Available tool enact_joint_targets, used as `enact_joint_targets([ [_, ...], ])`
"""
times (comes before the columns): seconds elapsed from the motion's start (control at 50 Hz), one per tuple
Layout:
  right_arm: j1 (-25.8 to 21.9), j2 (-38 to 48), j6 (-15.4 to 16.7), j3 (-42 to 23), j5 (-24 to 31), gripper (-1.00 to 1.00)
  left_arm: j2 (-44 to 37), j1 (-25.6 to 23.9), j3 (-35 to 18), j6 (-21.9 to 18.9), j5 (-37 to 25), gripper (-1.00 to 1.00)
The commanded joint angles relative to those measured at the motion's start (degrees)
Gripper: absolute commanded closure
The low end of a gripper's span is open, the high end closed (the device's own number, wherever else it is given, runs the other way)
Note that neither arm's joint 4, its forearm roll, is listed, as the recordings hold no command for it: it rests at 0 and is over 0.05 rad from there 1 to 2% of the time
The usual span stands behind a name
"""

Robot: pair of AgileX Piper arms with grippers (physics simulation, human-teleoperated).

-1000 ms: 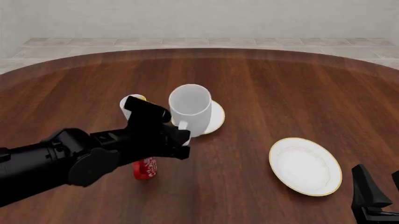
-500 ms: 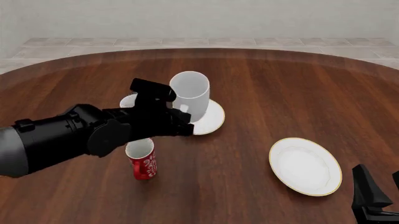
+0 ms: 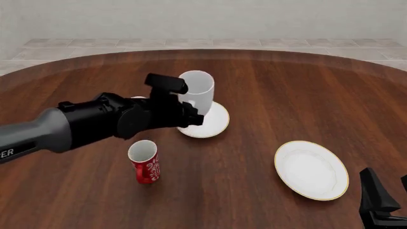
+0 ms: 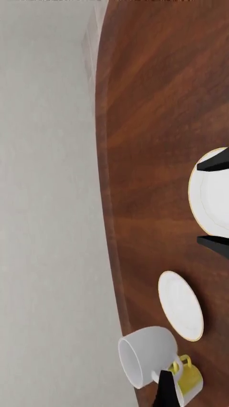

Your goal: Put the white mug on the left plate.

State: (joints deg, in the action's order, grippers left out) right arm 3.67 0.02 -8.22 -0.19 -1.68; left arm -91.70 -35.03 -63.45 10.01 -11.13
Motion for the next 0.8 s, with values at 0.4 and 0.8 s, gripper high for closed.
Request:
enact_joint_targets([
  [0.4, -0.44, 0.00, 0.99, -0.05, 0.02, -1.00, -9.07, 2.92, -10.97, -1.16, -2.12, 1.00],
  [0.8, -0.43, 0.00, 0.82, -0.04, -0.02, -1.00, -12.39, 3.15, -16.02, -0.21, -4.55, 1.00],
])
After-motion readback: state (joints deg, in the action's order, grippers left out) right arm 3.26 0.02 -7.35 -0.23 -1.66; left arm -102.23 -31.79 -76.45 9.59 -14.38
